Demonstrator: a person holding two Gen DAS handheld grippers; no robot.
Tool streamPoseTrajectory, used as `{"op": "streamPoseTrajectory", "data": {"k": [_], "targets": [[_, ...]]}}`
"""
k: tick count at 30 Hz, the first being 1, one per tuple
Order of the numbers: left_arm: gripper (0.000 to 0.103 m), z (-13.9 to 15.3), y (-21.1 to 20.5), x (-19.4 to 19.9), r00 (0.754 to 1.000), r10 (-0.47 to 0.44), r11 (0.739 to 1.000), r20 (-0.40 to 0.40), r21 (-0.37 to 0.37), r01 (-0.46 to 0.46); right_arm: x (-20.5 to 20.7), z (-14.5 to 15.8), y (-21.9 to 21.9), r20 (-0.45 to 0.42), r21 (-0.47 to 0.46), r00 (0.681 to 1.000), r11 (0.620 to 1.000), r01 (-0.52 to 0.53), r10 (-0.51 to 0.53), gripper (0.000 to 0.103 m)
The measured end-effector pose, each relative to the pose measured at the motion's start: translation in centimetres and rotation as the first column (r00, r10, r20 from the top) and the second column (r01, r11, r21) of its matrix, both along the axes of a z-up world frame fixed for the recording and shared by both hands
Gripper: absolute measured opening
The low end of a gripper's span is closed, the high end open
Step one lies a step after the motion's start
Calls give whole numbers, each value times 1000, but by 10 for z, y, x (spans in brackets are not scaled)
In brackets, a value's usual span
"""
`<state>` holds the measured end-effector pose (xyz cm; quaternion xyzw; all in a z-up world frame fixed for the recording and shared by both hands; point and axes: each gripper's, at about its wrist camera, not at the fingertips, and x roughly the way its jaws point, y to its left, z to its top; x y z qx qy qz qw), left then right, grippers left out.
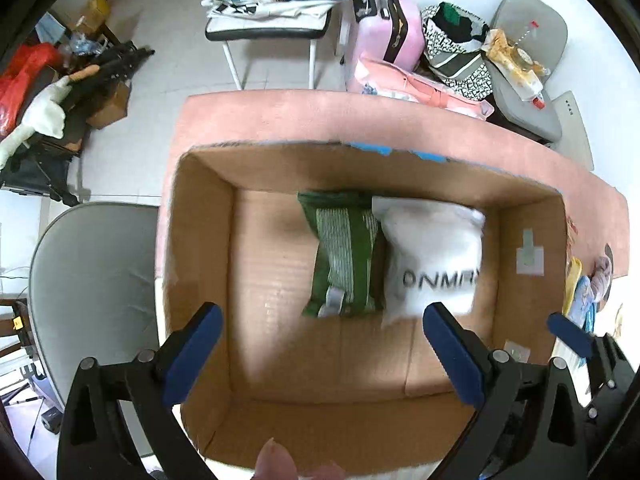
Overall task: Organize soft objects
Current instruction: 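Carry both bags into the cardboard box and open both grippers, then grasp the red candy bag with the left gripper while the right grasps the blue tissue pack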
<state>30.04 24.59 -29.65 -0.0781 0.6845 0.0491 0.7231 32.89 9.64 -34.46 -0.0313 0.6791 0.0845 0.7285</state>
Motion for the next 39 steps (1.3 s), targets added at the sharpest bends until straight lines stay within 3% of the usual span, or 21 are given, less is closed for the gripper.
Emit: {"op": "streamPoseTrajectory", "data": {"k": [14,21,25,30,33,39], "targets": [[102,68,-11,-89,988,17,1000,157,0,-17,-91,82,-24,151,11,988,1000,-12,10,103],[102,99,-22,-106,977,13,999,214,29,-20,-115,115,-40,189,74,982,997,-10,-4,103],[102,116,-48,-105,972,-23,997,235,71,7,-118,124,-65,175,136,984,991,7,-31,103],[102,133,-117,-87,952,-140,982,274,163,97,-111,129,-137,134,189,982,976,103,-130,103],[102,123,-169,-59,945,-223,967,241,180,182,-102,125,-199,111,184,967,961,206,-229,103],[102,63,-278,23,918,-387,912,82,178,369,-64,65,-337,-11,143,874,865,482,-485,103]]}}
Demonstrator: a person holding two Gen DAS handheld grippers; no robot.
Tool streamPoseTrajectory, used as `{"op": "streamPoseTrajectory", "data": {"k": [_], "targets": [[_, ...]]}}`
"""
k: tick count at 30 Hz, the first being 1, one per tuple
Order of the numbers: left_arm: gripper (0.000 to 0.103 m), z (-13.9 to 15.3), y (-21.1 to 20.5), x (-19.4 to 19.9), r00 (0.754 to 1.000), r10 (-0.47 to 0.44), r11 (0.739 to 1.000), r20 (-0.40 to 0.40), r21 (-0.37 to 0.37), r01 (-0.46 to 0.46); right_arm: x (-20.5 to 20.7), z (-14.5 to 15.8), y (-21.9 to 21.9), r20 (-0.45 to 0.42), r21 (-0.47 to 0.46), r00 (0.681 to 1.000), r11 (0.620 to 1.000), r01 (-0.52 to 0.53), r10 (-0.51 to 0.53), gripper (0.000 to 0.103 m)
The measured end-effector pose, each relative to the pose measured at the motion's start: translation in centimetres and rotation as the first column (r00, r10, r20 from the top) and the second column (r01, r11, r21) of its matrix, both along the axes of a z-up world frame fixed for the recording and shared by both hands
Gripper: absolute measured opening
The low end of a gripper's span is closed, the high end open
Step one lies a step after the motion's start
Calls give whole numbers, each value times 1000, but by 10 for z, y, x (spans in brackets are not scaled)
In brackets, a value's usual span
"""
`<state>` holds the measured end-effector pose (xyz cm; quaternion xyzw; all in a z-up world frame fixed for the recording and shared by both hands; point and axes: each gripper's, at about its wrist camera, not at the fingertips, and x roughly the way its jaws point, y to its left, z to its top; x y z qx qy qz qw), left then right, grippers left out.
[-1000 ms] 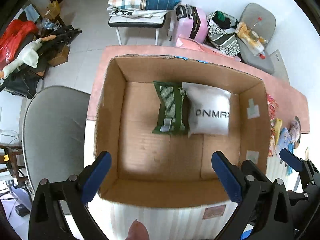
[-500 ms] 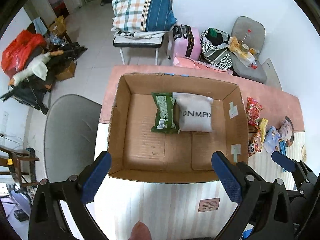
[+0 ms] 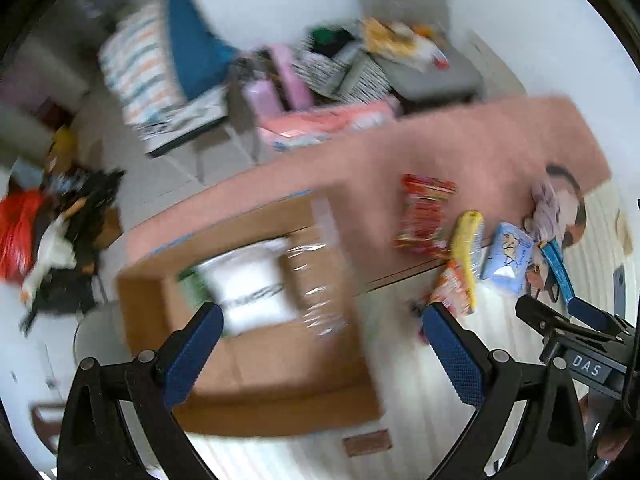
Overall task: Organize soft objects
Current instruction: 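Grasp the red candy bag with the left gripper while the right grasps the blue tissue pack, then carry both packs into the box and open both grippers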
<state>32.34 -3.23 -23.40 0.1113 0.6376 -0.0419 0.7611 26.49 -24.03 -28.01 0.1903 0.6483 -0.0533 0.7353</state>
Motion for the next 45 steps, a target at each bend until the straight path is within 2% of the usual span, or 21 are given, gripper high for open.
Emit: {"op": "streamPoseTrajectory", "data": {"k": [2,5,10,17,19,20,21,22,24,28,30,31,33,36,38,39,41,45], "targets": [[102,-31,-34,31,996,-49,999,-74,13,50,17,-28,-32,-50,12,997,998,57,-57,103],[102,-82,-70,69,977,-93,994,-193,37,102,40,-61,-58,-105,35,989,994,105,-101,103],[102,-156,-101,106,936,-112,989,-334,52,137,70,-104,-77,-175,24,976,991,133,-126,102],[102,-214,-116,118,898,-100,988,-429,66,141,92,-141,-91,-240,41,958,984,171,-157,101],[92,-220,-116,117,897,-95,989,-432,64,136,96,-148,-94,-252,41,954,983,179,-163,101],[76,-223,-116,117,894,-90,990,-438,61,130,97,-152,-94,-258,41,952,983,182,-165,99],[68,-225,-115,116,888,-85,991,-452,50,121,99,-156,-95,-264,44,950,982,185,-167,95],[63,-224,-115,115,889,-81,994,-451,31,106,100,-161,-96,-274,45,947,981,188,-169,92],[47,-222,-117,112,888,-93,994,-451,14,111,101,-168,-97,-288,45,943,981,189,-169,87],[45,-219,-124,100,904,-100,990,-416,52,133,104,-176,-89,-298,22,940,983,184,-169,73],[44,-214,-121,95,914,-89,992,-397,50,119,106,-176,-85,-297,1,940,984,177,-169,59],[44,-211,-120,92,918,-85,992,-388,50,112,106,-174,-81,-294,-2,941,984,175,-168,57],[44,-200,-114,86,929,-81,994,-362,41,103,105,-170,-78,-287,-5,943,985,172,-167,46],[44,-170,-104,71,948,-75,997,-310,1,79,103,-158,-77,-262,-3,952,986,164,-159,44],[44,-137,-88,61,963,-54,998,-264,-57,40,99,-140,-73,-226,8,964,990,144,-138,44],[44,-120,-80,71,967,-43,996,-252,-80,24,97,-130,-69,-206,9,971,992,128,-124,44],[44,-85,-55,52,977,-11,987,-215,-156,-23,91,-106,-60,-161,20,983,996,87,-83,44],[44,-30,1,24,989,40,973,-143,-222,-72,76,-58,-23,-81,42,996,999,-29,33,44]]}}
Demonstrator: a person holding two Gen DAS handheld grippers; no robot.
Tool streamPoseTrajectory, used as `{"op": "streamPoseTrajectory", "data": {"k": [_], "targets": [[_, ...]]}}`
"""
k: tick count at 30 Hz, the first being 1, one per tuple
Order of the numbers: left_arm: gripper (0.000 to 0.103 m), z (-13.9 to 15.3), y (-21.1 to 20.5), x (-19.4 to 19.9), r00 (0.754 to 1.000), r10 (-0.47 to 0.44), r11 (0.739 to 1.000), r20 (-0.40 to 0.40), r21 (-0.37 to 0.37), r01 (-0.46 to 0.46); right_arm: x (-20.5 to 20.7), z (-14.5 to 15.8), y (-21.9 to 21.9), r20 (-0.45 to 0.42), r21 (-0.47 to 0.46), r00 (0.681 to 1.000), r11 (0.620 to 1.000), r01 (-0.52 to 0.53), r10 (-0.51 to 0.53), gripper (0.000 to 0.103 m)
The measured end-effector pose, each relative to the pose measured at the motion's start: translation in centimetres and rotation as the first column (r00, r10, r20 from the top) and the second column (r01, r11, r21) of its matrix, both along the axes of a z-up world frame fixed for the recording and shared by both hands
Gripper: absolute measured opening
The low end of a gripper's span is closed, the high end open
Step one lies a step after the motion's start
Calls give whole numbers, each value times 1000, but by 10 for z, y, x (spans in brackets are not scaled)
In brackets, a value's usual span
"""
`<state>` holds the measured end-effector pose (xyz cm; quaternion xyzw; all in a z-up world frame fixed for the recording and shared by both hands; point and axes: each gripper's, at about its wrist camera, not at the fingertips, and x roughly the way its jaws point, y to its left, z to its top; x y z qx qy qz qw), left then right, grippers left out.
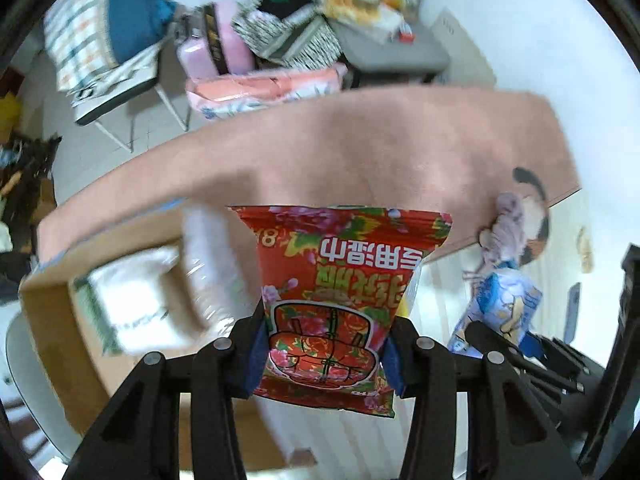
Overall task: Organize soft objects
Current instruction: 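Carry both packs into the box and open both grippers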
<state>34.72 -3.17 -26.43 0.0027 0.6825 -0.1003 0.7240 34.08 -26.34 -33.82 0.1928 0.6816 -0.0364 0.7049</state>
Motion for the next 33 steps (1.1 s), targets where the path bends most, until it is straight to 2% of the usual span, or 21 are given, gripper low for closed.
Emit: {"op": "streamPoseTrajectory", "data": {"k": [3,7,11,15,18,21,23,29,32,33], "targets": [[44,27,57,-30,997,68,998,31,-12,-68,-14,27,34,36,34,995,995,-95,94,44],[44,32,144,-53,986,163,986,23,40,-164,-40,50,105,57,106,977,972,-212,207,44],[44,13,210,-56,967,256,962,-7,104,-254,-49,53,187,68,127,946,938,-323,317,44],[44,-26,264,-42,950,304,943,-69,163,-290,-53,29,263,25,118,920,913,-391,391,44],[44,-55,285,-26,942,318,935,-103,200,-294,-54,2,307,-27,88,901,899,-429,433,44],[44,-74,296,-14,938,320,936,-135,198,-291,-56,-23,330,-68,70,891,893,-444,449,44],[44,-85,304,-8,938,311,938,-155,205,-277,-58,-44,338,-97,55,889,894,-445,448,44],[44,-114,305,6,933,295,942,-208,225,-248,-63,-77,356,-161,26,881,894,-447,445,44],[45,-125,304,6,925,289,948,-247,207,-241,-65,-87,362,-179,15,877,893,-450,445,48],[46,-126,304,6,919,297,948,-258,198,-251,-64,-91,363,-185,14,875,891,-453,448,56]]}}
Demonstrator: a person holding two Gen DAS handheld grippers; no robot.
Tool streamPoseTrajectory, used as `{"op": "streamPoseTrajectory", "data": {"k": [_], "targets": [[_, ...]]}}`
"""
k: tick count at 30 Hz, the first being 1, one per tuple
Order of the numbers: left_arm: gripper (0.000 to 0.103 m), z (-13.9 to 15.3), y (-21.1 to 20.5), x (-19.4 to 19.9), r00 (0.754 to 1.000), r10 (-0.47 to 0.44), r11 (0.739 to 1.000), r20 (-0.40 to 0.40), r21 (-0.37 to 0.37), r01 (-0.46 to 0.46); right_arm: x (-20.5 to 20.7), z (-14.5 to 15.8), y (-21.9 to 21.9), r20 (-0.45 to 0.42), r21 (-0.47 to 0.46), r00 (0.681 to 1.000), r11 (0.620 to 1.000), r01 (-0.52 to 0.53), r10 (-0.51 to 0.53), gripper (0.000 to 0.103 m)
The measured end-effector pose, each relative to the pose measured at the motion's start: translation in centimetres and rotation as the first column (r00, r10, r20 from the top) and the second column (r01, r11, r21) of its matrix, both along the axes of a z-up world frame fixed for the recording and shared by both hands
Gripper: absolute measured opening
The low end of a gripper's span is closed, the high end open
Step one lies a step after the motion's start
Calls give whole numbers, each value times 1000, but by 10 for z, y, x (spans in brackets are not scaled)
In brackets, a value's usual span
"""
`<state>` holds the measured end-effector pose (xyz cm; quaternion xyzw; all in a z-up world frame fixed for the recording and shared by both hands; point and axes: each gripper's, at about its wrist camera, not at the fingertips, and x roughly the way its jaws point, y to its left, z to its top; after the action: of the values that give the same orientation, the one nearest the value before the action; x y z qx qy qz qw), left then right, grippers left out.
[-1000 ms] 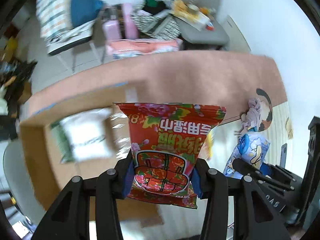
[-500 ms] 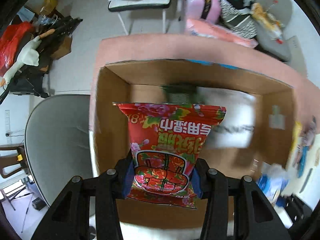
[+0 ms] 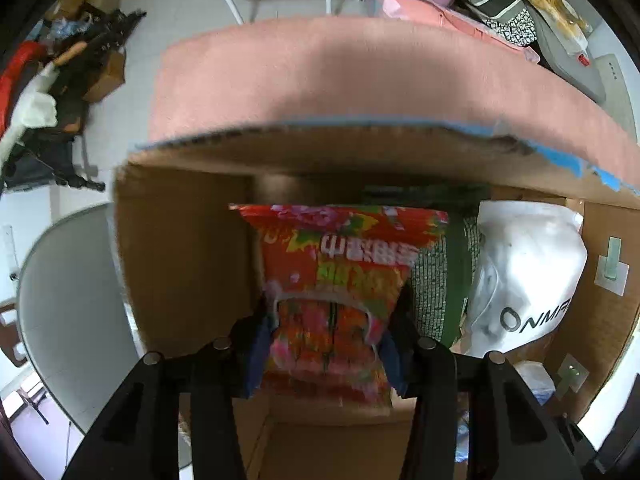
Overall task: Organize soft objects
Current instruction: 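Carry both packs into the box and open both grippers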
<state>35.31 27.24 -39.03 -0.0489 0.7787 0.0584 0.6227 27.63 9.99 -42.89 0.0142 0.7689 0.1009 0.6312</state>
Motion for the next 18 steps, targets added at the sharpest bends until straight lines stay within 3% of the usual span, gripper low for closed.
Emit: {"op": "streamPoseTrajectory", "data": {"k": [3,6,9,10,12,18], "targets": [[53,3,-2,-2,1000,12,999,-2,-33,-12,-2,-4,8,-8,-1,1000,1000,-8,8,80],[67,12,-5,-4,1000,4,1000,26,-23,-4,-8,-5,16,11,-31,1000,999,-22,22,83],[73,23,-7,-9,999,-1,1000,51,-23,2,-11,-2,18,21,-41,1000,999,-17,18,97],[77,27,-7,-11,998,-2,1000,58,-18,3,-10,1,17,28,-44,1000,999,-12,13,99],[95,35,-6,-14,997,0,1000,82,-19,1,-9,7,15,43,-49,999,999,-7,9,103],[98,65,-6,-37,989,0,1000,150,-15,2,-19,27,21,100,-80,995,997,-23,31,103]]}}
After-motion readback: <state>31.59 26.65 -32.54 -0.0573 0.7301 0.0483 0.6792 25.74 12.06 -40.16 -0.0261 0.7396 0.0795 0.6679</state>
